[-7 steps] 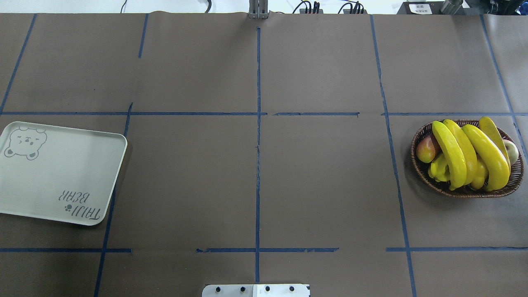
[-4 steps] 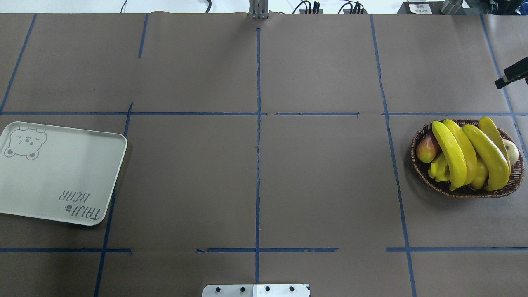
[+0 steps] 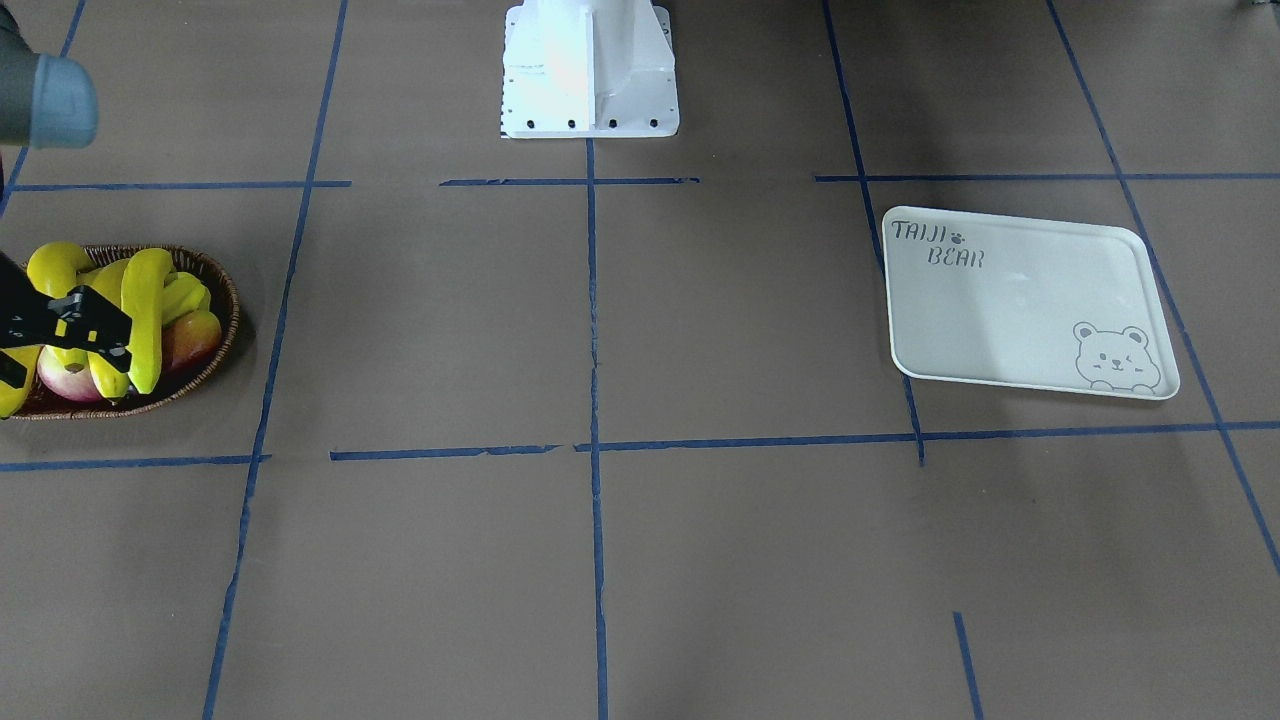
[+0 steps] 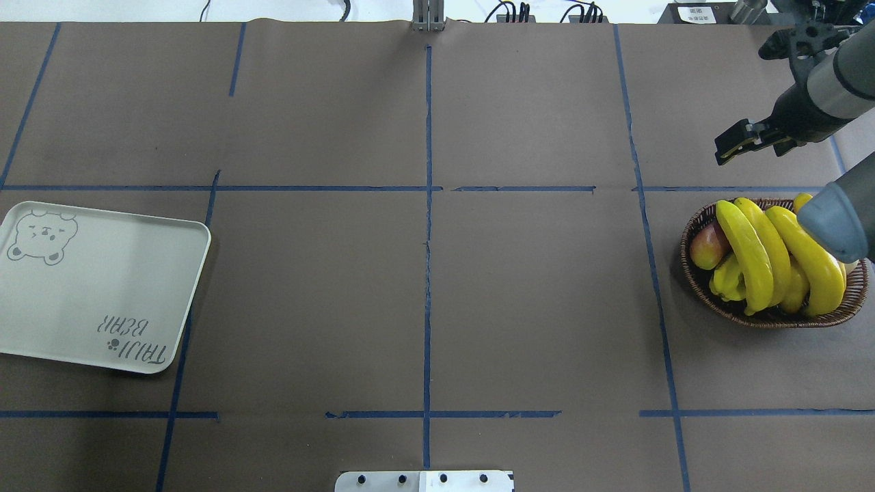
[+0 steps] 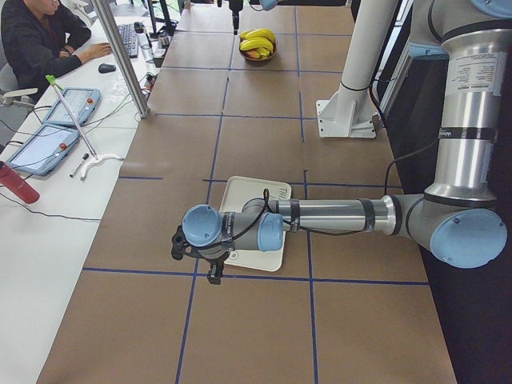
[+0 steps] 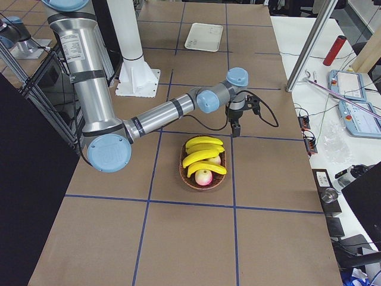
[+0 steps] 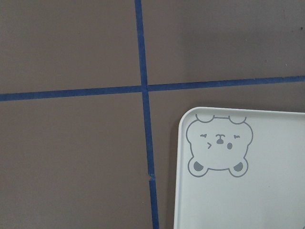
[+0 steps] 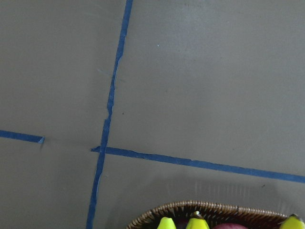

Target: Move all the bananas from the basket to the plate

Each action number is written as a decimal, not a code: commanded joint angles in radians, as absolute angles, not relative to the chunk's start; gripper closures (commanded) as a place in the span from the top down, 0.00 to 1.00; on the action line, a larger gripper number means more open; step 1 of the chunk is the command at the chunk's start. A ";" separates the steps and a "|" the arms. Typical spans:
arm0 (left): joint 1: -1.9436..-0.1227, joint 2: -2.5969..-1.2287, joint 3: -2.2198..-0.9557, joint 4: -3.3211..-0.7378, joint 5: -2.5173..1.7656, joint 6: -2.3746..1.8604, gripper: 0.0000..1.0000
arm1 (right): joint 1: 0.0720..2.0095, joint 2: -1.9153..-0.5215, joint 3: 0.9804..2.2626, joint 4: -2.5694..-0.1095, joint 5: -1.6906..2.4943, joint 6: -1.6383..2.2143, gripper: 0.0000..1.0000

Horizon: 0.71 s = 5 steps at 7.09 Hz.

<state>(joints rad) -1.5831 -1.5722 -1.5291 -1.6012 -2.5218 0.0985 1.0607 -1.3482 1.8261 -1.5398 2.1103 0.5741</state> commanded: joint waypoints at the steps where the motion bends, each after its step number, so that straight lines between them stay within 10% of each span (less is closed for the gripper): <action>1: -1.583 -1.571 -1.529 -1.603 -2.522 0.098 1.00 | 0.968 -1.351 1.839 -1.655 2.028 0.627 1.00; 5: -1.583 -1.571 -1.535 -1.603 -2.523 0.098 1.00 | 0.877 -1.353 1.829 -1.776 1.954 0.614 0.95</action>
<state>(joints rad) -1.5835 -1.5708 -1.5338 -1.6030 -2.5232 0.0982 0.8893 -1.3511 1.8323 -1.7480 1.9628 0.6210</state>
